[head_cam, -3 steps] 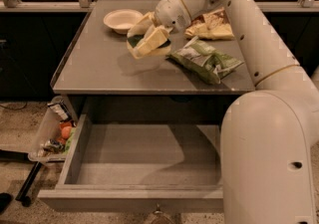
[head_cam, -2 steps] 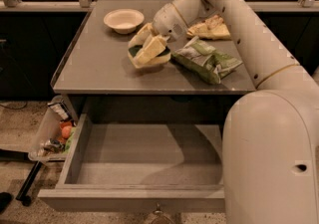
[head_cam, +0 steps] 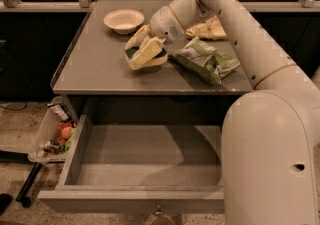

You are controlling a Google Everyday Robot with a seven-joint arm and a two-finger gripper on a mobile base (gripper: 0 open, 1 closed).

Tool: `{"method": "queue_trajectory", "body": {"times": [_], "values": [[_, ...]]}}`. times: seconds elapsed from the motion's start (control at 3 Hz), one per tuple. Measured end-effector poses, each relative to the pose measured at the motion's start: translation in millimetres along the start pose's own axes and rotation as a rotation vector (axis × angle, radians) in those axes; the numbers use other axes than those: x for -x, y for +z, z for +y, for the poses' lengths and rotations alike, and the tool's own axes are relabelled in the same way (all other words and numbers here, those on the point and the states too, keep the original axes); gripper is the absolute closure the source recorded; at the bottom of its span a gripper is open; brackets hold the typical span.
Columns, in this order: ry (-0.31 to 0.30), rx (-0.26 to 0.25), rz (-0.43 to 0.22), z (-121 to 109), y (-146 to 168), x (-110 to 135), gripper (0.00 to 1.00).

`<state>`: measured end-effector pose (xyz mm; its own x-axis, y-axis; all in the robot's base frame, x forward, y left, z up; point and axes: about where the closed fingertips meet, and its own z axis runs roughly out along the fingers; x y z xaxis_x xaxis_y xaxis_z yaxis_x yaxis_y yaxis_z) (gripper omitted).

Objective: Pick sponge from top drawer and place on counter

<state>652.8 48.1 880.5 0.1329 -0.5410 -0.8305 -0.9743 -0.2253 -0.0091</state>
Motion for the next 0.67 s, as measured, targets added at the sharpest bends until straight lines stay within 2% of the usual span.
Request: {"method": "queue_trajectory", "body": {"times": [0.67], "values": [[0.0, 0.0, 0.0, 0.0, 0.0, 0.0, 0.34]]}}
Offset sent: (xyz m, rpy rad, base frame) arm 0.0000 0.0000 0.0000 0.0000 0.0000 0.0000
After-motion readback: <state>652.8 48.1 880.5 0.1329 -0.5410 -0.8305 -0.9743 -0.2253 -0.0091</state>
